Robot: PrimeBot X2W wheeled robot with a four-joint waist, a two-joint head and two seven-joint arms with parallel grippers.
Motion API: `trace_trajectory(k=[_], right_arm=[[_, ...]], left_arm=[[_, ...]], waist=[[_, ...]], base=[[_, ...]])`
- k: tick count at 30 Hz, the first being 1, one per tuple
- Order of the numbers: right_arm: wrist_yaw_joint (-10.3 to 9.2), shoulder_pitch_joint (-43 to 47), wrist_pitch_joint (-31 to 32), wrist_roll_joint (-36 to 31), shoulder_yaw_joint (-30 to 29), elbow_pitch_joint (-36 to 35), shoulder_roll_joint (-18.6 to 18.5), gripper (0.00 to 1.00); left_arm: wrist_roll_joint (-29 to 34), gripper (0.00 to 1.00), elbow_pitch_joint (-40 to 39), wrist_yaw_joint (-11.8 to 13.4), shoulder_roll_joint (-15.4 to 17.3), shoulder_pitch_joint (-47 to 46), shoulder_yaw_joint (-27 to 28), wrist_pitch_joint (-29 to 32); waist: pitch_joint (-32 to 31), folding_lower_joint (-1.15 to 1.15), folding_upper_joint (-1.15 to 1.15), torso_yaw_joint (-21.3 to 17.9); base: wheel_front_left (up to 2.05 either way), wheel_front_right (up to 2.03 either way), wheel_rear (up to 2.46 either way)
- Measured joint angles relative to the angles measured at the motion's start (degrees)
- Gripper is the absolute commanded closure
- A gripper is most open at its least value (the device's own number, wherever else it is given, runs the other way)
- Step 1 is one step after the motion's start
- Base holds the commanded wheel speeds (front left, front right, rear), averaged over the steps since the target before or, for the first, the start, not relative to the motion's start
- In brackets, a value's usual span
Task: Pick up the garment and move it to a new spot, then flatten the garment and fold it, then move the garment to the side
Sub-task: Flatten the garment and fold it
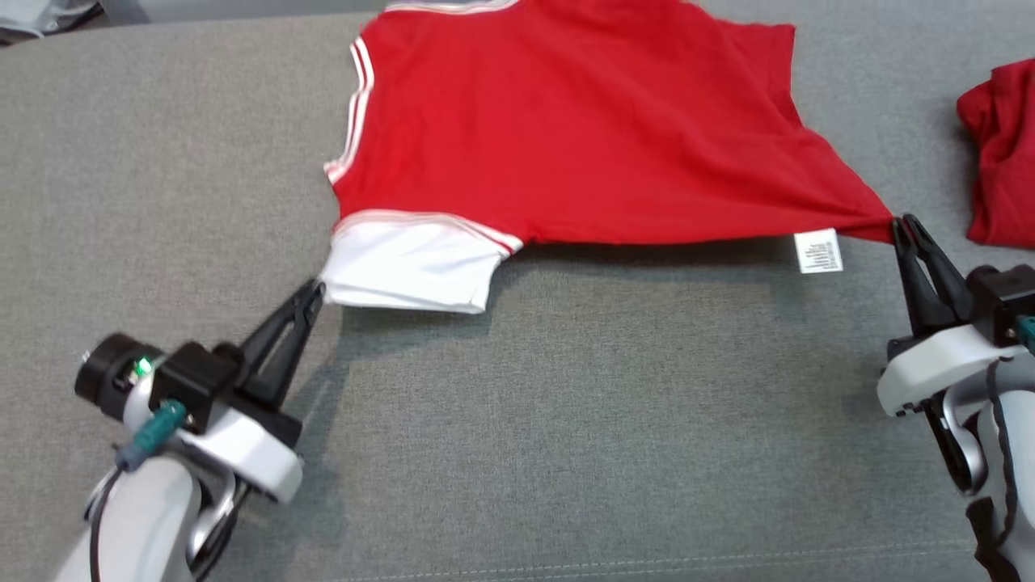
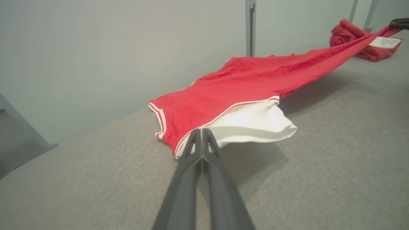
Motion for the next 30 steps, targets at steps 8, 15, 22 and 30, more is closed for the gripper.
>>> trace_trajectory(k=[8, 15, 22, 30], right_arm=[[0.00, 5.1, 0.0, 4.5, 1.0, 0.5, -3.4, 1.00], [0.00, 8.9, 0.0, 5.5, 1.2, 2.9, -5.0, 1.00], [0.00, 11.4, 0.0, 5.4, -0.4, 5.2, -4.2, 1.00], [0.00, 14.3, 0.0, 5.1, -1.1, 6.5, -2.9, 1.00]], left_arm=[[2.1, 1.00, -3.6, 0.1, -0.2, 7.7, 0.3, 0.0], [1.9, 1.00, -5.3, 1.1, -0.4, 14.6, 0.1, 0.1], [-1.0, 1.00, -4.8, 1.5, -2.6, 18.8, -1.3, 1.7], [-0.1, 1.00, -1.8, 2.5, -3.6, 19.2, -3.6, 2.4]], waist=[[-3.4, 0.00, 0.00, 1.4], [-4.6, 0.00, 0.00, 2.3], [-4.6, 0.00, 0.00, 3.1], [-5.3, 0.00, 0.00, 3.9]], base=[[0.00, 0.00, 0.00], [0.00, 0.00, 0.00], [0.00, 0.00, 0.00], [0.00, 0.00, 0.00]])
